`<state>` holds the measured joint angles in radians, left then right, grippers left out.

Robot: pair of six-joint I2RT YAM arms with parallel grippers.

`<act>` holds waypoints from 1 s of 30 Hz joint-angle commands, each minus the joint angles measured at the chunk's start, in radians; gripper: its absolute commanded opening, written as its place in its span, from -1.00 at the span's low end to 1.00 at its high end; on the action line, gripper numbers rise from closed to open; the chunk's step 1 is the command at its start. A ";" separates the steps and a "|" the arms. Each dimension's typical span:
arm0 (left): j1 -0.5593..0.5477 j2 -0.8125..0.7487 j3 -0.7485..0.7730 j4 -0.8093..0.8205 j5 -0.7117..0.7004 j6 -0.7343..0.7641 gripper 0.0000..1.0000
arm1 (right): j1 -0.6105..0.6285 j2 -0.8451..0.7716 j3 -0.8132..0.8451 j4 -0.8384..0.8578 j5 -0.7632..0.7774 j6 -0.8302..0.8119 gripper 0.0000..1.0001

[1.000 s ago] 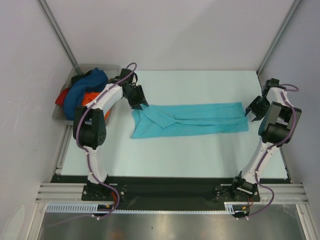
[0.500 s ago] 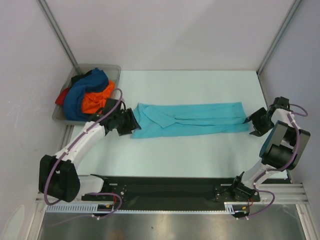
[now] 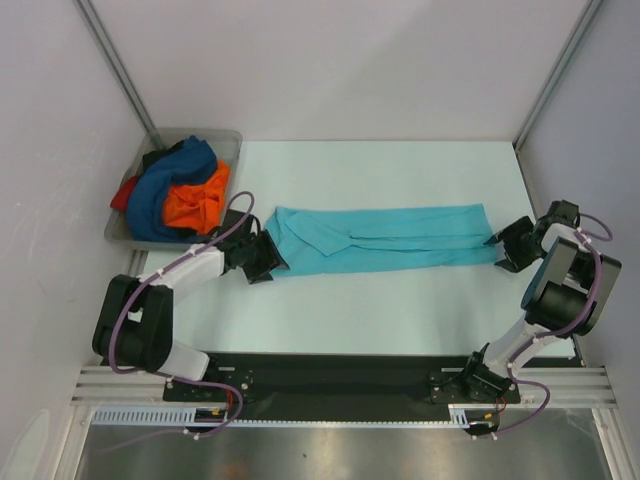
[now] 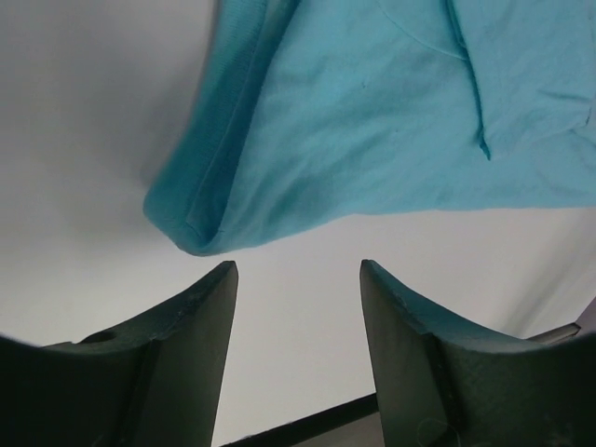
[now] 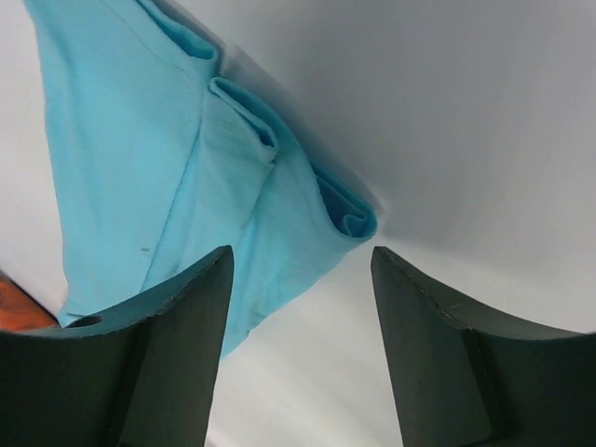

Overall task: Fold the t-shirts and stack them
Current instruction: Fold the tshirt

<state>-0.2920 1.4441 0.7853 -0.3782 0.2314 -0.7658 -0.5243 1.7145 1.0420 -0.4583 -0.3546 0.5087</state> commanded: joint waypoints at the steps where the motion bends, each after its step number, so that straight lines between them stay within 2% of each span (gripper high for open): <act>1: 0.017 0.009 -0.024 0.041 -0.029 -0.032 0.23 | -0.017 -0.004 -0.010 -0.006 0.012 0.005 0.32; 6: 0.033 0.038 -0.024 0.038 -0.024 -0.032 0.30 | -0.025 0.000 -0.020 -0.020 0.022 0.016 0.28; 9: 0.045 0.093 -0.005 0.038 -0.018 -0.015 0.21 | -0.025 0.031 -0.030 -0.003 0.016 0.036 0.20; 12: 0.053 0.121 0.006 0.039 -0.021 -0.003 -0.03 | -0.025 0.042 -0.046 0.006 0.019 0.034 0.12; 13: 0.054 0.125 0.008 0.041 -0.027 0.006 -0.19 | -0.025 0.042 -0.049 0.007 0.029 0.030 0.08; 15: 0.059 0.130 0.012 0.039 -0.047 0.017 -0.38 | -0.025 0.049 -0.046 0.012 0.045 0.030 -0.06; 19: 0.065 0.170 0.049 0.001 -0.076 0.054 -0.99 | -0.025 0.074 -0.005 0.000 0.084 0.013 -0.31; 22: 0.068 0.194 0.078 -0.022 -0.105 0.079 -0.99 | -0.025 0.105 0.047 -0.051 0.135 -0.015 -0.76; 23: 0.070 0.197 0.086 -0.031 -0.116 0.082 -0.99 | -0.025 0.111 0.061 -0.090 0.156 -0.022 -1.00; 27: 0.071 0.177 0.077 -0.064 -0.159 0.082 -0.99 | -0.025 0.106 0.108 -0.177 0.316 -0.074 -1.00; 30: 0.073 0.144 0.028 -0.076 -0.153 0.069 -0.99 | -0.025 0.091 0.122 -0.203 0.351 -0.107 -1.00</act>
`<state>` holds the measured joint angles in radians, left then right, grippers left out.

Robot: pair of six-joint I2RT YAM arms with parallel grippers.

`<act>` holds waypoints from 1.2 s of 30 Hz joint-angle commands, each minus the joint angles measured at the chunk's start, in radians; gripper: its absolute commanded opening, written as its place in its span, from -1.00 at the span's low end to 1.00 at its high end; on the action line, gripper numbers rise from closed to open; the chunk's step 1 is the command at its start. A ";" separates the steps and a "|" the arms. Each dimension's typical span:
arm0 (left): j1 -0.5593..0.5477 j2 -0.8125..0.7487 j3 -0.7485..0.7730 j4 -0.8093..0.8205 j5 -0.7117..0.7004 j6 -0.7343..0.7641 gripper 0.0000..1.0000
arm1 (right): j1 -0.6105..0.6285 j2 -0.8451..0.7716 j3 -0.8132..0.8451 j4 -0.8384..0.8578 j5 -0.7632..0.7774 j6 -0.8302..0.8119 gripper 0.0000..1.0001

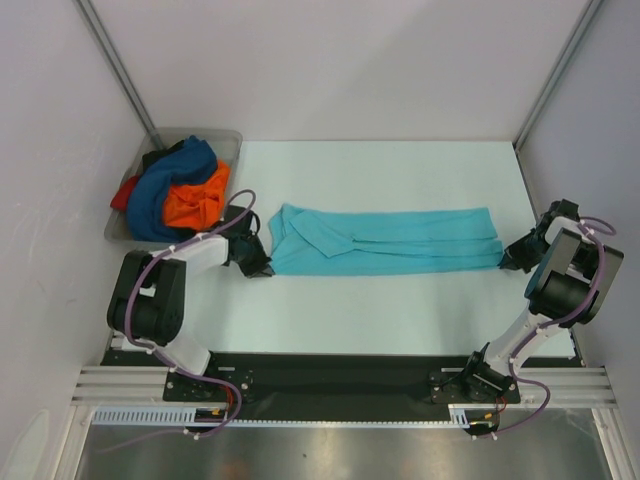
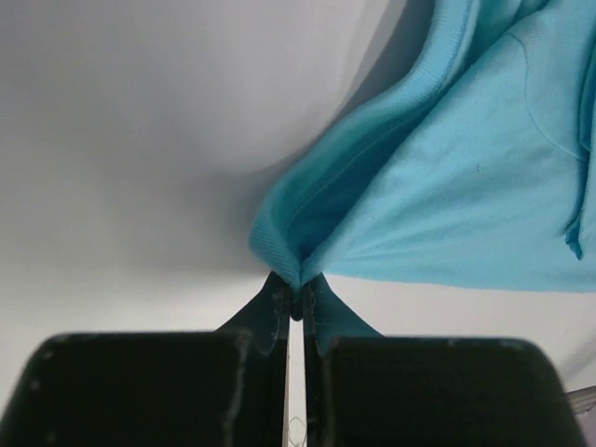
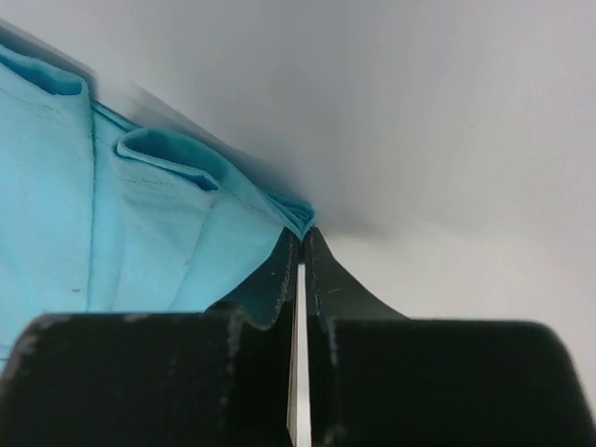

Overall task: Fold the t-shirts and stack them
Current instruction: Fold the tshirt

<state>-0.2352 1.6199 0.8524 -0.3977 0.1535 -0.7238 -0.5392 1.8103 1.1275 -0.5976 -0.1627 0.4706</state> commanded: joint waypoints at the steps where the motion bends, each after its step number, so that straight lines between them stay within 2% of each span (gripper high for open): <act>1: 0.016 -0.052 -0.056 -0.061 -0.066 0.005 -0.99 | -0.010 -0.009 0.035 -0.067 0.163 -0.072 -1.00; 5: 0.016 -0.100 -0.140 -0.078 -0.048 -0.060 -0.99 | -0.010 -0.051 -0.018 -0.084 0.215 -0.073 -1.00; 11: 0.014 -0.137 -0.188 -0.135 -0.049 -0.144 -0.99 | -0.010 -0.062 -0.048 -0.085 0.232 -0.067 -1.00; 13: 0.016 -0.134 -0.184 -0.161 -0.055 -0.140 -0.96 | -0.010 -0.057 -0.043 -0.097 0.232 -0.063 -0.78; 14: 0.014 -0.137 -0.171 -0.174 -0.060 -0.137 -0.80 | -0.010 -0.057 -0.038 -0.119 0.239 -0.064 -0.43; 15: 0.014 -0.141 -0.168 -0.187 -0.069 -0.134 -0.56 | -0.008 -0.062 -0.037 -0.129 0.247 -0.063 -0.28; 16: 0.014 -0.164 -0.165 -0.213 -0.077 -0.126 -0.13 | -0.008 -0.075 -0.028 -0.142 0.256 -0.066 -0.14; 17: 0.005 -0.182 -0.158 -0.227 -0.092 -0.126 0.09 | -0.007 -0.086 -0.022 -0.165 0.273 -0.060 0.03; 19: -0.006 -0.248 -0.145 -0.273 -0.138 -0.117 0.39 | 0.001 -0.123 0.015 -0.191 0.281 -0.050 0.10; 20: -0.021 -0.270 -0.119 -0.286 -0.150 -0.106 0.43 | 0.008 -0.134 0.035 -0.200 0.294 -0.043 0.24; 22: -0.050 -0.331 -0.075 -0.334 -0.224 -0.057 0.43 | 0.048 -0.144 0.095 -0.224 0.308 -0.044 0.27; 24: -0.062 -0.359 -0.015 -0.296 -0.204 0.004 0.38 | 0.105 -0.146 0.124 -0.229 0.301 -0.050 0.28; 25: -0.064 -0.365 -0.009 -0.246 -0.083 0.074 0.35 | 0.134 -0.146 0.138 -0.225 0.287 -0.052 0.29; 26: -0.065 -0.353 0.008 -0.199 -0.024 0.101 0.31 | 0.162 -0.152 0.153 -0.222 0.276 -0.052 0.29; 27: -0.070 -0.336 0.026 -0.166 0.010 0.115 0.18 | 0.233 -0.163 0.149 -0.209 0.264 -0.050 0.28; 29: -0.107 -0.266 0.081 -0.144 0.049 0.145 0.06 | 0.307 -0.202 0.124 -0.148 0.192 -0.040 0.24; 31: -0.118 -0.203 0.112 -0.102 0.098 0.158 0.02 | 0.430 -0.227 0.120 -0.119 0.181 -0.001 0.21; 33: -0.118 -0.097 0.155 -0.067 0.200 0.159 0.01 | 0.497 -0.261 0.092 -0.084 0.135 0.042 0.08; 36: -0.119 0.026 0.223 -0.064 0.251 0.184 -0.22 | 0.642 -0.285 0.014 0.040 0.037 0.086 -0.05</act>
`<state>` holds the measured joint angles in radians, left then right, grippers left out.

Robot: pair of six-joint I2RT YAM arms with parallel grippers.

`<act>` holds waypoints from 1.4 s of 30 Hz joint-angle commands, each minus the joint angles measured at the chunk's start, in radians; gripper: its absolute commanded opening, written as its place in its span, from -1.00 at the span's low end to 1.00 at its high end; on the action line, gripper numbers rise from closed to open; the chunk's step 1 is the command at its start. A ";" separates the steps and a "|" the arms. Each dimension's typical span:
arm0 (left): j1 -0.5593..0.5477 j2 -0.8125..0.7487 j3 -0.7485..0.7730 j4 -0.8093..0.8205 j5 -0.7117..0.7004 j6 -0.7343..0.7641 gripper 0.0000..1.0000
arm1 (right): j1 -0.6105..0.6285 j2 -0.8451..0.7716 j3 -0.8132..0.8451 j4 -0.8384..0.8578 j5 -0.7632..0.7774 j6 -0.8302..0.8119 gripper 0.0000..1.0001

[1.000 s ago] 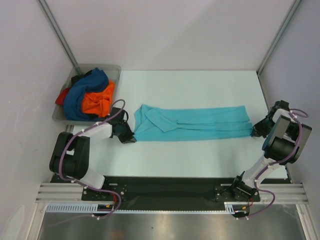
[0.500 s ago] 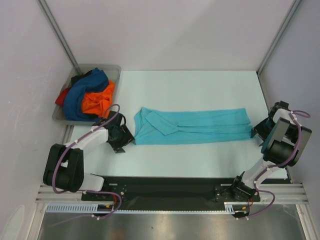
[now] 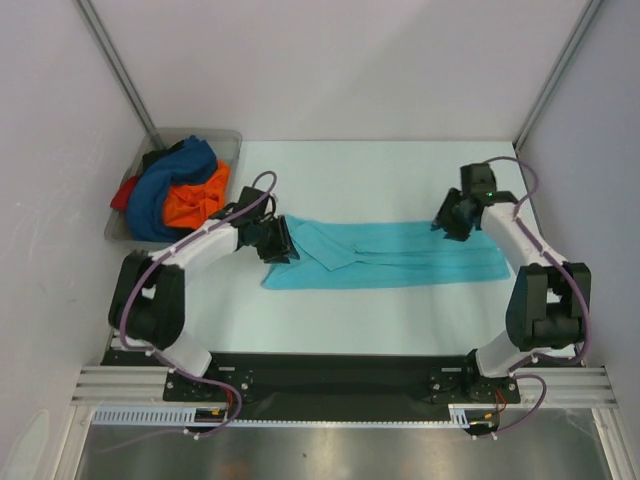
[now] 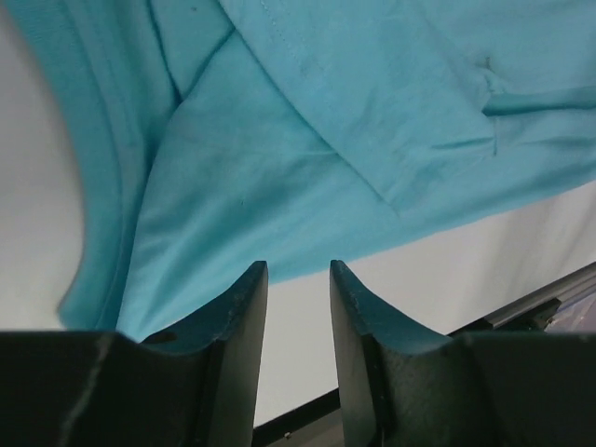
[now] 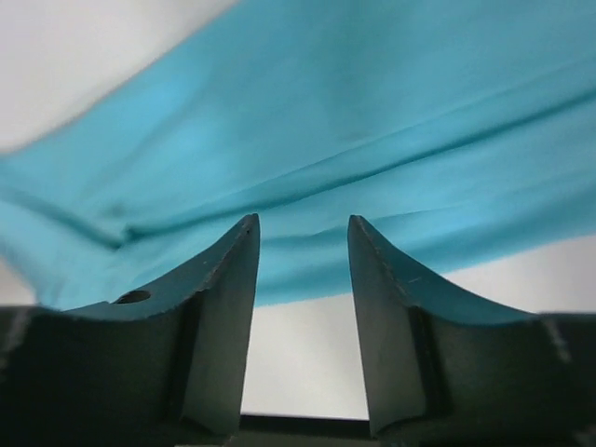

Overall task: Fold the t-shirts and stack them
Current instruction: Fold the tshirt

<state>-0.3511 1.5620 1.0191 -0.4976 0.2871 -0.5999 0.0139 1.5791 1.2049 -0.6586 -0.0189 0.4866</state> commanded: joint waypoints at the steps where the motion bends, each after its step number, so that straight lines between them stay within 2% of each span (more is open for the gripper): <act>1: -0.002 0.108 0.067 0.036 0.121 0.063 -0.25 | 0.131 -0.053 -0.082 0.169 -0.149 0.108 -0.10; 3: -0.002 0.150 0.093 0.042 0.135 0.065 -0.27 | 0.237 -0.019 -0.135 0.236 -0.188 0.156 -0.17; 5: -0.002 0.167 0.108 0.048 0.141 0.061 -0.29 | 0.335 0.010 -0.160 0.330 -0.207 0.214 -0.38; 6: -0.002 0.177 0.114 0.047 0.144 0.060 -0.31 | 0.363 0.031 -0.168 0.356 -0.207 0.228 -0.55; 7: -0.002 0.196 0.119 0.044 0.147 0.060 -0.33 | 0.386 0.063 -0.180 0.413 -0.219 0.237 -0.89; 8: -0.002 0.205 0.131 0.039 0.150 0.060 -0.34 | 0.430 0.079 -0.183 0.437 -0.217 0.241 -1.00; 12: 0.000 0.242 0.136 0.024 0.150 0.048 -0.38 | 0.501 0.137 -0.186 0.523 -0.204 0.239 -1.00; 15: 0.004 0.265 0.134 0.004 0.129 0.046 -0.43 | 0.526 0.186 -0.173 0.525 -0.173 0.237 -1.00; 24: 0.008 0.282 0.122 -0.009 0.119 0.069 -0.45 | 0.532 0.240 -0.163 0.533 -0.147 0.241 -1.00; 32: 0.008 0.273 0.092 0.002 0.127 0.078 -0.46 | 0.525 0.280 -0.061 0.432 -0.032 0.146 -1.00; 42: -0.005 0.234 0.081 -0.005 0.109 0.101 -0.52 | 0.468 0.308 0.022 0.370 -0.023 0.038 -1.00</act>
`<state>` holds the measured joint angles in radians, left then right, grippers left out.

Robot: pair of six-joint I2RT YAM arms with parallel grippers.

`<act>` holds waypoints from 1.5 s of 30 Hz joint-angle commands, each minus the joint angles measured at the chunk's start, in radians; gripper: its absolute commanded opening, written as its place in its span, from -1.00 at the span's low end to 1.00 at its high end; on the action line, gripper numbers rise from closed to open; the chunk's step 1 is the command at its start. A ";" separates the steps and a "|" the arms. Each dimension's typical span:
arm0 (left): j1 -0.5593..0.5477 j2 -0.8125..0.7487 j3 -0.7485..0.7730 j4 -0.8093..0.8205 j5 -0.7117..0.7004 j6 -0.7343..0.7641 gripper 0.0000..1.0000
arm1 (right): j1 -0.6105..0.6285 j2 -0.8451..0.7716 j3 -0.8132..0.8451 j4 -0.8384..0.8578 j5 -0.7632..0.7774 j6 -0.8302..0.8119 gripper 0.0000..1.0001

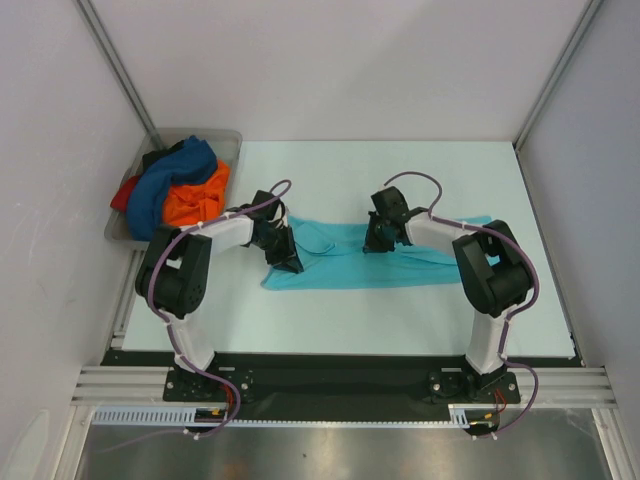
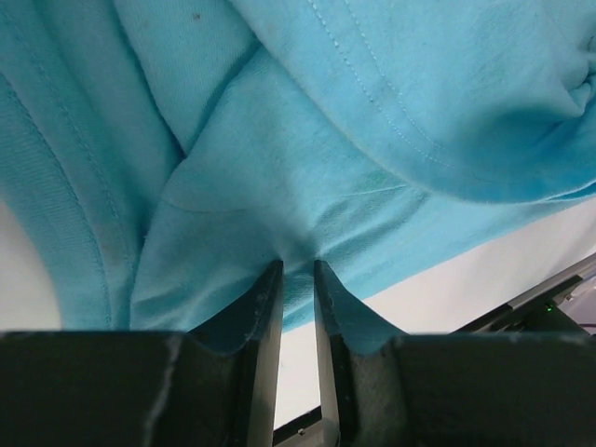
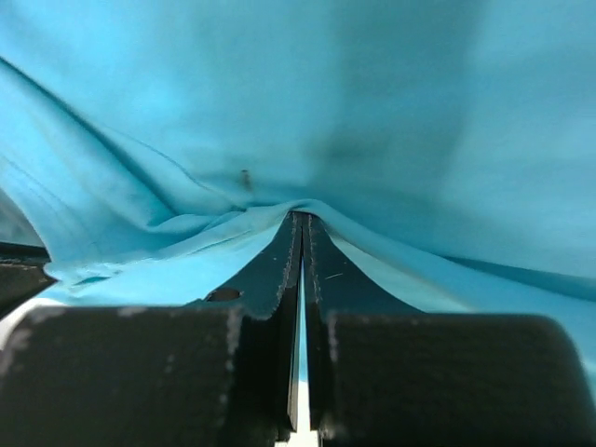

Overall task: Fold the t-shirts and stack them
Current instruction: Fold the tshirt

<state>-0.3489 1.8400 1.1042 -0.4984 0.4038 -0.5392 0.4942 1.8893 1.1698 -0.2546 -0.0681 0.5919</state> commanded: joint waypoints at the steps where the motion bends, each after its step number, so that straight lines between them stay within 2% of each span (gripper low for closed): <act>1: -0.010 -0.062 0.000 -0.009 -0.016 0.054 -0.52 | -0.013 -0.012 0.070 -0.067 0.030 -0.076 -1.00; 4: -0.032 -0.094 0.032 -0.028 -0.042 0.073 -0.51 | -0.014 -0.064 0.068 -0.123 0.048 -0.101 -0.99; 9: -0.065 -0.108 0.150 -0.043 -0.050 0.097 -0.42 | -0.058 -0.252 -0.048 -0.215 0.050 -0.072 -0.90; 11: -0.082 -0.091 0.189 -0.035 -0.010 0.102 -0.38 | -0.107 -0.338 -0.109 -0.210 0.019 -0.052 -0.86; 16: -0.159 -0.035 0.247 -0.022 0.010 0.085 -0.42 | -0.193 -0.447 -0.295 -0.132 -0.053 -0.001 -0.77; 22: -0.228 0.013 0.240 -0.009 0.046 0.074 -0.44 | -0.221 -0.446 -0.383 -0.081 -0.049 0.019 -0.62; 28: -0.233 0.033 0.191 -0.014 0.024 0.097 -0.45 | -0.261 -0.394 -0.374 -0.075 -0.012 -0.027 -0.48; 37: -0.231 0.061 0.095 -0.012 -0.032 0.108 -0.46 | -0.307 -0.291 -0.276 -0.104 0.033 -0.098 -0.35; 45: -0.225 0.064 0.029 -0.009 -0.069 0.111 -0.47 | -0.361 -0.194 -0.118 -0.166 0.060 -0.155 -0.31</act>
<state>-0.5800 1.9003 1.1736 -0.5076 0.3840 -0.4606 0.1562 1.6722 0.9752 -0.4019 -0.0509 0.4835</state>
